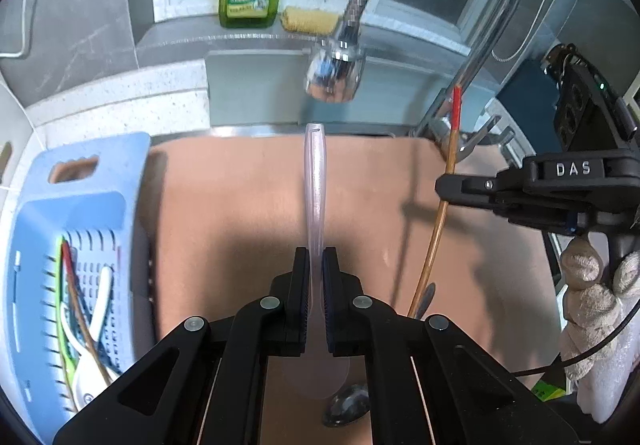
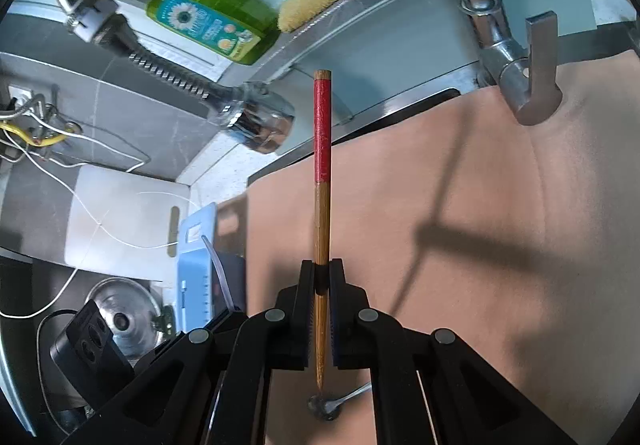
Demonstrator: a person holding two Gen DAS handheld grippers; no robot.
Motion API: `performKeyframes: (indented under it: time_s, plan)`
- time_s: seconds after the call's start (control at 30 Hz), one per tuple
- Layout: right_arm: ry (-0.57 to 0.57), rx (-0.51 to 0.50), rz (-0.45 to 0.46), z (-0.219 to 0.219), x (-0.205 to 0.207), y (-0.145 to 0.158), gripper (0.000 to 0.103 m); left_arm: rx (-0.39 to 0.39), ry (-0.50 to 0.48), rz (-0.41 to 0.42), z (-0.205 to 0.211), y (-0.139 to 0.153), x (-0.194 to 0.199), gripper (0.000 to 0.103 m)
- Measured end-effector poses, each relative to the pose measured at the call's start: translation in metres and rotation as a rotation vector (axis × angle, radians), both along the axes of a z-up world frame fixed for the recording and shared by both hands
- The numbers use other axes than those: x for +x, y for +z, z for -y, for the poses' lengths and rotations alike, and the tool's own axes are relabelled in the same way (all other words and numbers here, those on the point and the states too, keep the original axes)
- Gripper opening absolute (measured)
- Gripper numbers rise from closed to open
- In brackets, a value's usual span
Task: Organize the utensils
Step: 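Carry the clear spoon with the left tool while the right tool carries the chopstick to the basket, then lower and release the clear spoon from the left tool while the right tool releases the chopstick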
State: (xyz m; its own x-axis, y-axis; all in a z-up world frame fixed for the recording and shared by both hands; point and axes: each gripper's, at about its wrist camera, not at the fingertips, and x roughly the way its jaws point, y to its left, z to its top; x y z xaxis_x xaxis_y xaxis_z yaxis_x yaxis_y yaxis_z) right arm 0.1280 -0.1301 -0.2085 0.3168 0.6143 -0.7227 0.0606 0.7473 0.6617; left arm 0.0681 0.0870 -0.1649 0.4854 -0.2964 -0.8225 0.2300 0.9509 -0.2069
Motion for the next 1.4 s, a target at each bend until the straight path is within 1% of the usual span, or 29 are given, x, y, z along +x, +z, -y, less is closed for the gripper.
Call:
performKeyframes:
  time_s: [0.17,0.3,0.63,0.8,0.9,1.03,1.23,1.4]
  plan:
    - [0.046,0.042,0.003,-0.02,-0.004,0.012,0.006,0.021,0.018,0.033,-0.018,0.016,-0.007,0.005]
    - [0.107,0.067,0.004,-0.052,-0.006,0.019,0.006,0.035,0.059,0.04,-0.049,0.023,-0.019,0.005]
    - [0.271,0.081,-0.015,-0.159,-0.015,0.018,0.006,0.084,0.22,0.011,-0.144,0.016,-0.053,0.005]
    - [0.337,0.048,-0.018,-0.209,-0.02,0.012,0.006,0.075,0.276,-0.02,-0.18,0.004,-0.063,0.005]
    - [0.373,0.004,-0.021,-0.24,-0.023,0.003,0.006,0.076,0.286,-0.04,-0.192,-0.005,-0.063,0.005]
    - [0.408,-0.049,-0.031,-0.271,-0.025,-0.009,0.006,0.07,0.299,-0.061,-0.207,-0.017,-0.061,0.005]
    - [0.439,-0.136,-0.025,-0.297,-0.024,-0.023,0.006,0.08,0.296,-0.095,-0.218,-0.033,-0.053,0.005]
    - [0.453,-0.181,-0.037,-0.31,-0.022,-0.036,0.006,0.08,0.278,-0.114,-0.219,-0.043,-0.046,0.005]
